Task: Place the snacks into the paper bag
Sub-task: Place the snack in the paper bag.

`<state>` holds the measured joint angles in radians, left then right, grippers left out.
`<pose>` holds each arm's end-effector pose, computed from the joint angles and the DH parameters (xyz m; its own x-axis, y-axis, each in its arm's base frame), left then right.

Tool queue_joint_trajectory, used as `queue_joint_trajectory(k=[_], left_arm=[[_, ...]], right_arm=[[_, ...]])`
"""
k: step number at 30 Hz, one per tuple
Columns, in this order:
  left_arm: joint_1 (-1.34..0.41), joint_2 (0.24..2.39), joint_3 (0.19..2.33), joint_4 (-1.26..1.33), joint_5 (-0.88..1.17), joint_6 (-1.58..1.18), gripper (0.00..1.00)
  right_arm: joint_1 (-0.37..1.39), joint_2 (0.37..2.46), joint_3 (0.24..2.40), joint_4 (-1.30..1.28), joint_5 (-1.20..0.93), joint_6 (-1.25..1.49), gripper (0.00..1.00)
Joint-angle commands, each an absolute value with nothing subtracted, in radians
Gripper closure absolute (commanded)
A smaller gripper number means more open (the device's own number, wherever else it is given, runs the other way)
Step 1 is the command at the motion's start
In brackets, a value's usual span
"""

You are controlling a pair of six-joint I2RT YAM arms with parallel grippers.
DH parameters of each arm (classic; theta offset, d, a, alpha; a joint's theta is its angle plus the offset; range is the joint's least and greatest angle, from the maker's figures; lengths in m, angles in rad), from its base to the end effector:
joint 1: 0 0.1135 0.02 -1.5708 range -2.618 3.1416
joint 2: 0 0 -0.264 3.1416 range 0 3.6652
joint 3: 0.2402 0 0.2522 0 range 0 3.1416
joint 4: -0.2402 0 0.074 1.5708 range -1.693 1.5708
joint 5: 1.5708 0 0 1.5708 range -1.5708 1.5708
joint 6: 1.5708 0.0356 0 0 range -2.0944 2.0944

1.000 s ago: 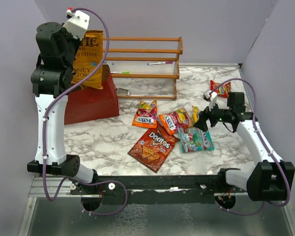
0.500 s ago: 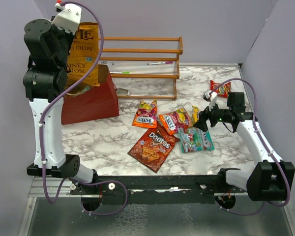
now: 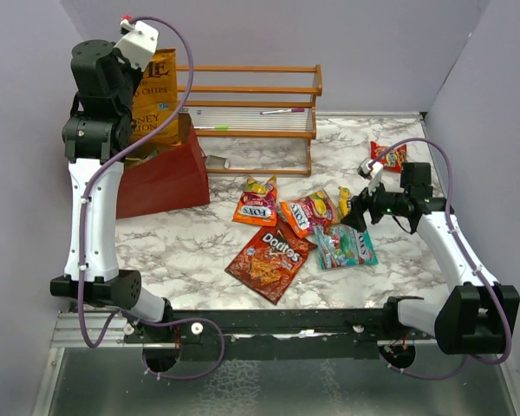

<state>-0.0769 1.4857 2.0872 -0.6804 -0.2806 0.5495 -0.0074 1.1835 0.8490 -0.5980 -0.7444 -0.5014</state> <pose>0.2734 -0.0112 0.5561 -0.1722 0.5166 -0.8387 -0.1307 0.8319 0.5393 0.2312 0.0224 0.2537 -0.5128 -0.3497 -0.7840 -0.7352 0.6504 0.1908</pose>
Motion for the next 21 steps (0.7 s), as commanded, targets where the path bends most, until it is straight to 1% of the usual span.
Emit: queue_joint_trajectory(k=[1,8,15,21], left_arm=[[-0.066,1.446,2.084,-0.589,-0.323,0.567,1.00],[-0.066,1.381,1.944,-0.601,-0.295,0.575,1.00],[-0.067,1.329,1.741,-0.615,-0.269,0.628,1.00],[-0.066,1.325,1.662,-0.707,-0.187,0.634,1.00]], right_arm=[[-0.002,1.186,0.840,-0.571,-0.729,-0.500,0.19],[-0.002,1.186,0.839,-0.569,-0.727,-0.500,0.19],[-0.002,1.184,0.838,-0.569,-0.727,-0.502,0.19],[-0.002,1.187,0.837,-0.569,-0.726,-0.502,0.19]])
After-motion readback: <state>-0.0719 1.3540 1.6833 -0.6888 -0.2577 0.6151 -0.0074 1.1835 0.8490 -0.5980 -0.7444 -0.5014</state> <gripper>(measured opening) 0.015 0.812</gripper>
